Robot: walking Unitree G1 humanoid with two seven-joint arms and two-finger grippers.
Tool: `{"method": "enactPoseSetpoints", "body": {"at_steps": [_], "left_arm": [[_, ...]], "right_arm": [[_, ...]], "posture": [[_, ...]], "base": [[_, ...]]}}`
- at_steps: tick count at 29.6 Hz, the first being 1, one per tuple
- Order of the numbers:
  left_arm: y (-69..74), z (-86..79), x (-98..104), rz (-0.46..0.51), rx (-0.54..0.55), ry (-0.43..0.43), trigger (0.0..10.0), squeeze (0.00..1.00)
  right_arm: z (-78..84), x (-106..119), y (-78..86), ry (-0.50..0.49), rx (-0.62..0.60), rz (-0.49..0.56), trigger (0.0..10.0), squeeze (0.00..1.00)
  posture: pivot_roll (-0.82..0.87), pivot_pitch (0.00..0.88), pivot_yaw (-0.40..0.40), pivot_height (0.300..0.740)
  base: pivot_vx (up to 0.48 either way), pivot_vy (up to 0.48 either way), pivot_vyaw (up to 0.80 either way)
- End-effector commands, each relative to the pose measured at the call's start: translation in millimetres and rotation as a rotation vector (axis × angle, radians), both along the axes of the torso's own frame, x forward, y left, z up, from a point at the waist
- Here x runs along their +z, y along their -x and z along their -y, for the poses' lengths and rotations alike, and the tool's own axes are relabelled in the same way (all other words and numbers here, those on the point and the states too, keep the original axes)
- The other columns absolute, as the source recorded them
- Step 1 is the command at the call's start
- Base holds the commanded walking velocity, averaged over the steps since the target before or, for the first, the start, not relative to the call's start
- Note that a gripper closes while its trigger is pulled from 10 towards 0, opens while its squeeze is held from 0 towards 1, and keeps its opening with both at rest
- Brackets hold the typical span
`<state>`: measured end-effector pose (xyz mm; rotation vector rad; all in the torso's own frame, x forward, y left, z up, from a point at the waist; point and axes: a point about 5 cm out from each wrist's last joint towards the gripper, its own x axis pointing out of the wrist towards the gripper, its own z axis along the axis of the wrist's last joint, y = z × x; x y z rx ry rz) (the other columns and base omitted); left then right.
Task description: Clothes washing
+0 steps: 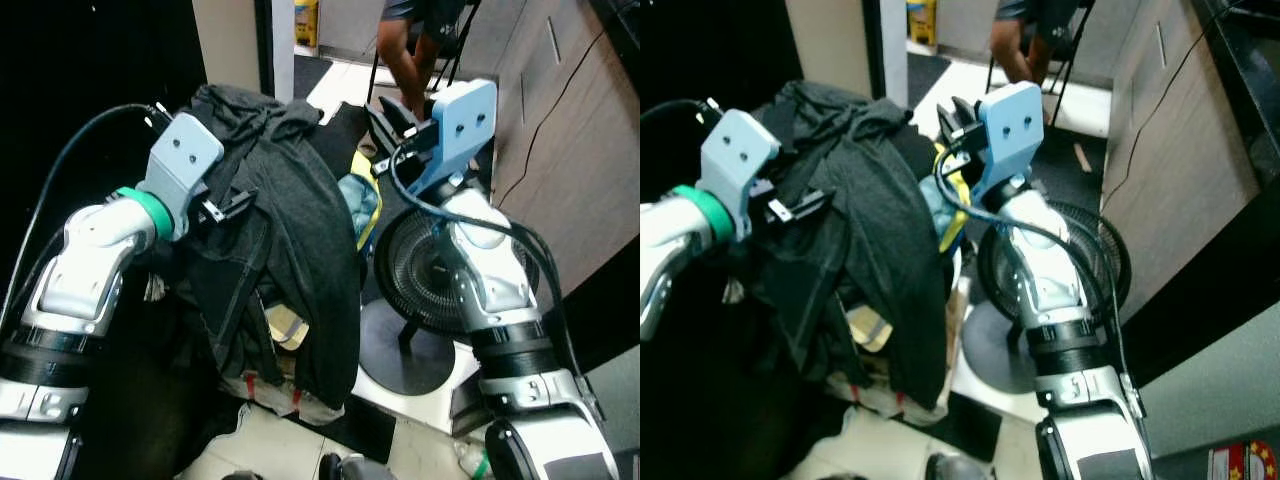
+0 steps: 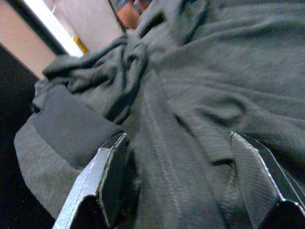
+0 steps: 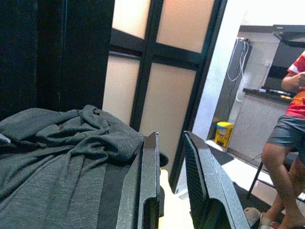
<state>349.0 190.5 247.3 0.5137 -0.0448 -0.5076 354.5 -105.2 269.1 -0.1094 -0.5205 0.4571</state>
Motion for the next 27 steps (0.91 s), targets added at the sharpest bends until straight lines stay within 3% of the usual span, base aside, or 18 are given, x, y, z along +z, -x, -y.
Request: {"method": "enactPoseSetpoints", "body": {"at_steps": [1, 3, 7, 10, 15, 19, 24, 25, 26, 27], "left_arm": [[-4.9, -5.3, -0.3, -0.022, 0.031, 0.006, 10.0, 0.0], [-6.4, -7.7, 4.0, -0.015, 0.035, 0.02, 10.0, 0.0], [-11.7, -27.3, 44.0, 0.041, 0.051, 0.117, 10.0, 0.0], [-15.0, -31.7, 48.3, 0.038, 0.071, 0.119, 10.0, 0.0], [-28.8, -38.3, 35.5, -0.073, 0.15, 0.128, 10.0, 0.0], [-23.5, -25.7, 23.0, -0.144, 0.06, 0.157, 10.0, 0.0], [-25.9, -21.0, 20.3, -0.152, 0.066, 0.182, 10.0, 0.0], [-26.6, -19.3, 20.8, -0.145, 0.067, 0.193, 9.6, 0.0], [-27.6, -17.9, 21.5, -0.14, 0.067, 0.204, 7.4, 0.0], [-28.1, -17.1, 22.0, -0.138, 0.067, 0.211, 7.4, 0.0]], "right_arm": [[-2.0, 1.9, -1.3, 0.004, -0.001, 0.004, 10.0, 0.0], [-2.3, 2.0, -1.4, 0.004, 0.002, 0.003, 10.0, 0.0], [-2.4, -7.0, -3.7, -0.013, -0.002, -0.031, 10.0, 0.0], [-3.2, -9.6, -4.4, -0.017, -0.004, -0.039, 10.0, 0.0], [-5.0, -17.6, -8.6, -0.025, -0.016, -0.068, 10.0, 0.0], [-3.4, -18.3, -10.0, -0.025, -0.023, -0.075, 10.0, 0.0], [-2.0, -19.5, -11.2, -0.024, -0.031, -0.081, 10.0, 0.0], [-1.8, -19.9, -11.0, -0.024, -0.031, -0.082, 10.0, 0.0], [-1.7, -20.3, -11.1, -0.024, -0.032, -0.082, 10.0, 0.0], [-1.7, -20.5, -11.0, -0.023, -0.033, -0.082, 10.0, 0.0]], "posture": [[0.04, 0.055, 0.002, 0.74], [0.04, 0.055, 0.002, 0.74], [0.06, 0.078, 0.0, 0.74], [0.06, 0.087, -0.002, 0.74], [0.07, 0.105, -0.002, 0.74], [0.07, 0.138, -0.004, 0.74], [0.07, 0.157, -0.007, 0.74], [0.07, 0.159, -0.007, 0.74], [0.07, 0.159, -0.007, 0.74], [0.06, 0.16, -0.008, 0.74]], "base": [[0.0, 0.0, 0.0], [0.0, 0.0, 0.0], [0.0, 0.0, 0.0], [0.0, 0.0, 0.0], [0.0, 0.0, 0.0], [0.0, 0.0, 0.0], [0.0, 0.0, 0.0], [0.0, 0.0, 0.0], [0.0, 0.0, 0.0], [0.0, 0.0, 0.0]]}}
